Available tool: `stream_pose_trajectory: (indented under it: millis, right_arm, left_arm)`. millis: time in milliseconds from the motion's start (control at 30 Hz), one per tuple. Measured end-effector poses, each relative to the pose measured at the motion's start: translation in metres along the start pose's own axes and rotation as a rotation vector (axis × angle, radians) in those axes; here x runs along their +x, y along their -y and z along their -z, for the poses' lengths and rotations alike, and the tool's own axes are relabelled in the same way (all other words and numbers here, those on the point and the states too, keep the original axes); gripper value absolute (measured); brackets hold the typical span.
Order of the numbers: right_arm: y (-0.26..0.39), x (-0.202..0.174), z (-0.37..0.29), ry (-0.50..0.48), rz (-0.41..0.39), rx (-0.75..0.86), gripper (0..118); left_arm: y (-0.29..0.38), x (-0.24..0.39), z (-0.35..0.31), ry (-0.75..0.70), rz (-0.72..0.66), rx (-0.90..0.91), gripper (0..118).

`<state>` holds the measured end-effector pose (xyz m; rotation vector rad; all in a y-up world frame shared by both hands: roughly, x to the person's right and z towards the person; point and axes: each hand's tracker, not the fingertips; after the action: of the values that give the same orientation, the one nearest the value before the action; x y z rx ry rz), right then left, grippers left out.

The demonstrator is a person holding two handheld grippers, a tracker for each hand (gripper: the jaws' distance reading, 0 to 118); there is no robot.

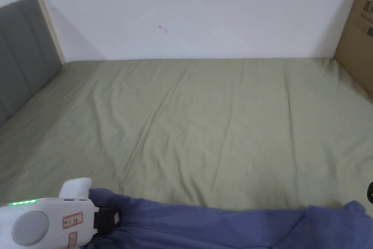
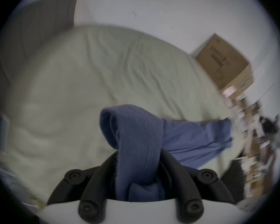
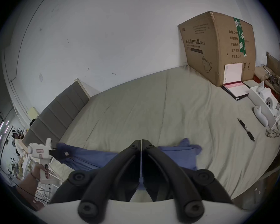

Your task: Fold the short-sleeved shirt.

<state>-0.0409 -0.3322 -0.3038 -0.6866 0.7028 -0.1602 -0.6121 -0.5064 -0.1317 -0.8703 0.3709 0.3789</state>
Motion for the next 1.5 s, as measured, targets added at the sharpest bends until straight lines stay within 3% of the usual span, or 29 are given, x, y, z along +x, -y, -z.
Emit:
stream_pose_trajectory:
  millis: [67,100,300,433,467,533,567,767,933,1000,1033,1067,1100,1133,1200,1433,1500]
  right_arm:
    - [0.004,0.001,0.000,-0.007,-0.001,-0.011,1]
    - [0.007,0.002,0.000,-0.010,-0.003,-0.015,1]
    - [0.018,0.011,-0.007,-0.027,0.010,-0.022,1]
    - [0.023,0.019,-0.013,-0.027,0.032,-0.024,1]
    - [0.024,0.021,-0.014,-0.025,0.037,-0.025,1]
    - [0.026,0.025,-0.016,-0.018,0.051,-0.027,1]
    - [0.027,0.028,-0.018,-0.016,0.058,-0.030,1]
    - [0.028,0.037,-0.023,-0.007,0.083,-0.026,1]
    - [0.023,0.036,-0.022,-0.017,0.075,-0.008,1]
    - [0.021,0.035,-0.022,-0.020,0.066,0.001,1]
    - [0.021,0.034,-0.022,-0.024,0.062,0.003,1]
    - [0.020,0.034,-0.022,-0.027,0.059,0.004,1]
    - [0.020,0.034,-0.022,-0.030,0.059,0.003,1]
    - [0.020,0.034,-0.021,-0.034,0.059,0.002,1]
    - [0.021,0.036,-0.020,-0.040,0.061,0.002,1]
    - [0.023,0.042,-0.026,-0.028,0.061,0.015,1]
    - [0.022,0.044,-0.027,-0.015,0.054,0.013,1]
  left_arm:
    - [-0.014,0.014,-0.040,-0.126,0.060,0.013,11]
    - [-0.015,0.023,-0.045,-0.111,0.050,0.020,11]
    - [-0.006,0.134,-0.009,0.414,-0.181,-0.112,11]
    - [0.008,0.192,0.055,0.412,-0.178,-0.279,11]
    - [0.011,0.209,0.073,0.370,-0.144,-0.300,19]
    - [0.018,0.234,0.105,0.397,-0.134,-0.331,71]
    - [0.024,0.245,0.118,0.432,-0.138,-0.357,89]
    - [0.022,0.282,0.109,0.792,-0.289,-0.299,101]
    - [-0.014,0.237,0.057,0.641,-0.177,-0.093,102]
    - [-0.018,0.219,0.037,0.541,-0.139,-0.059,96]
    - [-0.017,0.210,0.030,0.488,-0.124,-0.056,81]
    - [-0.015,0.208,0.026,0.466,-0.101,-0.068,55]
    - [-0.012,0.210,0.026,0.469,-0.078,-0.086,17]
    - [-0.008,0.212,0.027,0.466,-0.038,-0.107,7]
    - [0.000,0.220,0.041,0.420,0.016,-0.141,7]
    - [0.041,0.295,0.112,0.460,0.169,-0.330,7]
    - [0.049,0.305,0.135,0.351,0.234,-0.364,7]
